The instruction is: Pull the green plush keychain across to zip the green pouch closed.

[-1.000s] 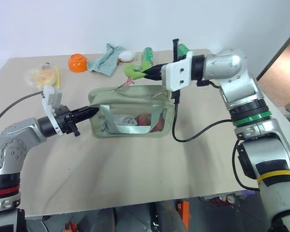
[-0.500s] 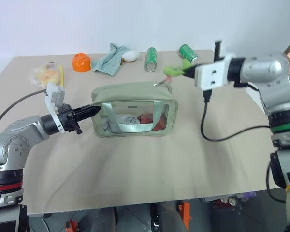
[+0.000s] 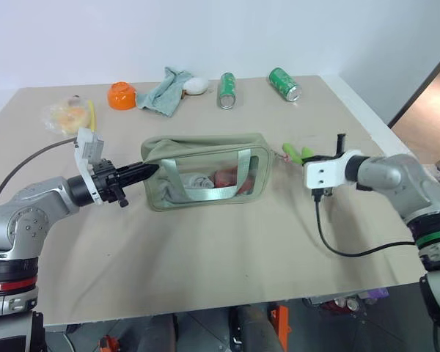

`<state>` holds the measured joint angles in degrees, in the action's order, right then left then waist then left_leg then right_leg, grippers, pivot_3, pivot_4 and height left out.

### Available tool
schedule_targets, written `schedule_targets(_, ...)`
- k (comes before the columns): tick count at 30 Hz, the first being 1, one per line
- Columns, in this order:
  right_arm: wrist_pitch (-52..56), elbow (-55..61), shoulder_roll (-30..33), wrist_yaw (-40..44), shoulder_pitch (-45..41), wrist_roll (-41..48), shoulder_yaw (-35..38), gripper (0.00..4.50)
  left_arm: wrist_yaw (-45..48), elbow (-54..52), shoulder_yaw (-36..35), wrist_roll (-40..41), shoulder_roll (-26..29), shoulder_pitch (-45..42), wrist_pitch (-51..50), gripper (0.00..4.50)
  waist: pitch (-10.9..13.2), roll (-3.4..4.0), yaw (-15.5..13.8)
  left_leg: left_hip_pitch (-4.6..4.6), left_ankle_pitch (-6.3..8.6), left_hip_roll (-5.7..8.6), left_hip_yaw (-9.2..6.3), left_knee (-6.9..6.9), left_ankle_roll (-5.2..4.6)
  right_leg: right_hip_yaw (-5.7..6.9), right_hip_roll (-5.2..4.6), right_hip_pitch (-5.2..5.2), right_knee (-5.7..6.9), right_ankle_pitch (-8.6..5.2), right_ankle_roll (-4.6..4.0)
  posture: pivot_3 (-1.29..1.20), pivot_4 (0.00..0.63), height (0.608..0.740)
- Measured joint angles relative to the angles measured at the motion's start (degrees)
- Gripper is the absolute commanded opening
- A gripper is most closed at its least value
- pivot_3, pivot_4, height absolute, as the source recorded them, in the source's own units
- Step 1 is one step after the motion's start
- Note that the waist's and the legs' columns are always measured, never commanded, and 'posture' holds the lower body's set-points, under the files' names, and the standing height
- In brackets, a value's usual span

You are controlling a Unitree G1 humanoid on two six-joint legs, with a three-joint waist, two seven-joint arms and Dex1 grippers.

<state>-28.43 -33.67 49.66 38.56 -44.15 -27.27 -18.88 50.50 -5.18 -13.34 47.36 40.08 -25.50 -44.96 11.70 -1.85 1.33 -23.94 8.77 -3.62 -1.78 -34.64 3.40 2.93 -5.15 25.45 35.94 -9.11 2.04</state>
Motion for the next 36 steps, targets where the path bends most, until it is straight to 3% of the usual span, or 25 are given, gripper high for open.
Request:
schedule_targets(3,1.4,2.6,-3.9,0.1,3.0,0.0,-1.4,0.04,-0.1,-0.2,-0.1,0.1,0.0,0.2,-0.1,0.00,0.0,0.00,0.1,0.05,0.00,0.00,0.01,0.00,0.00,-0.03,0.00,-0.01,0.02,0.00,0.00,0.00,0.150,0.740)
schedule_targets(10,1.8,7.8,-4.8,5.9,5.6,3.0,-1.2,0.04,-0.6,-0.2,-0.2,0.1,0.1,0.5,-0.5,0.00,-0.1,-0.26,0.3,0.46,0.01,-0.01,0.03,0.08,0.00,-0.05,0.02,-0.30,0.02,-0.03,-0.04,0.00,0.150,0.740)
schedule_targets(14,4.6,8.2,-5.5,8.1,5.4,5.8,0.3,1.22,-1.2,-0.2,-0.6,0.2,0.1,0.8,-0.5,0.00,-0.1,-0.35,0.3,0.52,0.02,-0.01,0.03,0.10,0.00,-0.04,0.02,-0.34,0.03,-0.04,-0.06,0.00,0.150,0.740)
schedule_targets(19,14.0,8.3,-6.9,11.7,5.4,13.7,4.9,2.86,-1.7,0.0,-3.0,2.9,0.3,1.1,-3.1,1.62,-0.1,-0.37,0.2,0.33,0.01,-0.01,0.03,0.11,-0.01,-0.05,0.02,-0.23,0.02,-0.04,-0.06,0.00,0.150,0.740)
schedule_targets(20,15.9,8.3,-6.8,12.6,5.4,15.4,6.2,2.90,-1.9,0.0,-3.4,3.2,0.3,1.0,-3.5,1.83,-0.1,-0.36,0.2,0.29,0.01,0.00,0.03,0.10,-0.01,-0.05,0.02,-0.20,0.01,-0.04,-0.06,0.00,0.150,0.740)
schedule_targets(25,21.7,10.4,-5.3,16.3,5.5,23.0,11.7,2.90,-2.8,-0.6,-3.4,1.9,2.0,1.8,-3.7,3.69,-0.1,-0.37,0.1,0.28,0.02,-0.01,0.04,0.11,-0.01,-0.05,0.02,-0.16,0.01,-0.04,-0.06,0.00,0.150,0.740)
schedule_targets(28,29.2,14.8,-4.3,19.1,7.2,30.6,17.3,2.90,-2.2,-3.3,-5.0,1.5,3.6,7.5,-3.2,3.69,0.0,-0.34,0.1,0.27,0.07,-0.01,0.07,0.16,0.00,-0.08,0.02,-0.13,-0.01,-0.08,-0.09,0.00,0.150,0.740)
schedule_targets(32,48.7,28.5,-1.7,24.7,15.2,47.4,25.8,2.90,-2.8,-4.9,-10.7,2.1,3.8,15.6,-2.7,3.69,0.0,-0.34,-0.2,0.23,0.23,-0.04,0.02,0.16,-0.04,-0.01,0.02,-0.12,0.00,-0.24,-0.11,0.00,0.150,0.740)
schedule_targets(34,60.1,38.2,-1.7,25.2,21.6,58.8,30.9,2.90,-5.1,-7.5,-14.6,3.2,1.9,19.3,-2.3,3.69,0.0,-0.34,-0.3,0.23,0.31,-0.04,0.02,0.09,0.02,-0.02,-0.01,-0.16,-0.02,-0.27,-0.07,0.00,0.150,0.740)
schedule_targets(36,65.4,43.1,-2.5,23.7,25.5,64.6,34.2,2.90,-7.5,-8.7,-16.7,4.3,-1.0,21.0,-2.0,3.69,0.0,-0.34,-0.3,0.19,0.33,-0.04,0.03,-0.02,0.05,-0.01,-0.03,-0.17,-0.03,-0.26,-0.04,0.00,0.150,0.740)
